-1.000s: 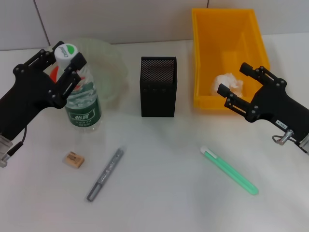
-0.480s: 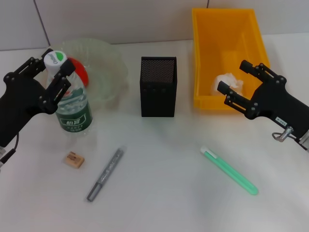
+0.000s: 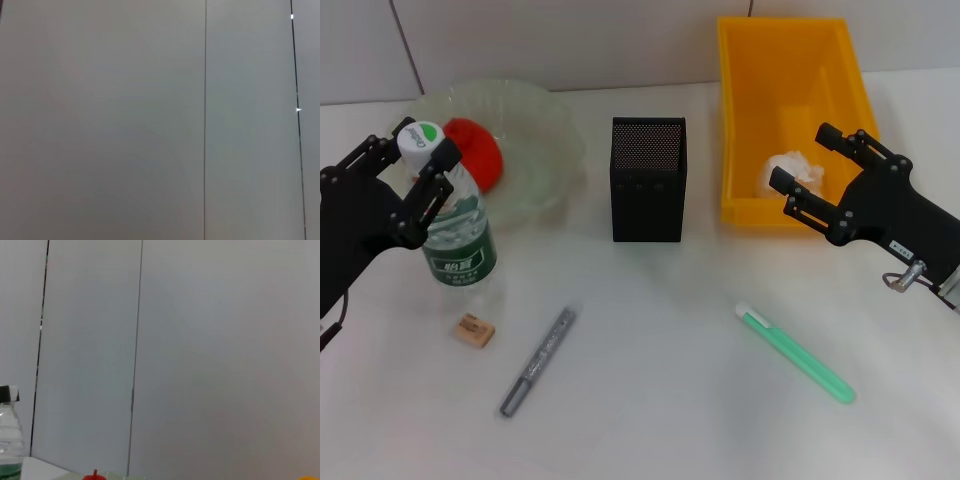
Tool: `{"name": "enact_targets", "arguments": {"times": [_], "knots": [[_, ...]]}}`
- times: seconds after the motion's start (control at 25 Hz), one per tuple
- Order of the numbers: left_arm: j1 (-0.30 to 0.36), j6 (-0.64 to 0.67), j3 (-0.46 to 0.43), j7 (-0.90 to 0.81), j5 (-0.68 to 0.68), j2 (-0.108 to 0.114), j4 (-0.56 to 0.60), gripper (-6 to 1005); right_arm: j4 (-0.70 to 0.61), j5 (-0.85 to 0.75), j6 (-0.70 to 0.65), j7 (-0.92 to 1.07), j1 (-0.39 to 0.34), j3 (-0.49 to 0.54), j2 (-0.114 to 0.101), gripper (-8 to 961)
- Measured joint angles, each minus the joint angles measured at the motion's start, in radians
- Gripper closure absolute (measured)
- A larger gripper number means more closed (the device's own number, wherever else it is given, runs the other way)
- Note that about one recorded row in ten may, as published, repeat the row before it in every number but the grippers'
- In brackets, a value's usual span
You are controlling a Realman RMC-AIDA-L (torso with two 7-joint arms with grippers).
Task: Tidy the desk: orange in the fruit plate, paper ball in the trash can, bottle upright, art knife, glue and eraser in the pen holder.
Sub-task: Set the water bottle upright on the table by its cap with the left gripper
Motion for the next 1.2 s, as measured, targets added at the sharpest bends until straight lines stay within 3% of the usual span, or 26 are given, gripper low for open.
{"name": "enact_targets", "arguments": {"times": [0.64,1.2], "knots": [[0.012,0.000,-0.019,0.030,-0.001,-0.003,-0.025,473,0.000,-0.003,0.004,0.000,0.002,-0.001,0.001,186],[-0.036,0.003,-0.123,0.040,-0.003,-0.008,-0.145,466,0.000,-0.013,0.004,0.000,0.008,-0.002,0.004,186]]}}
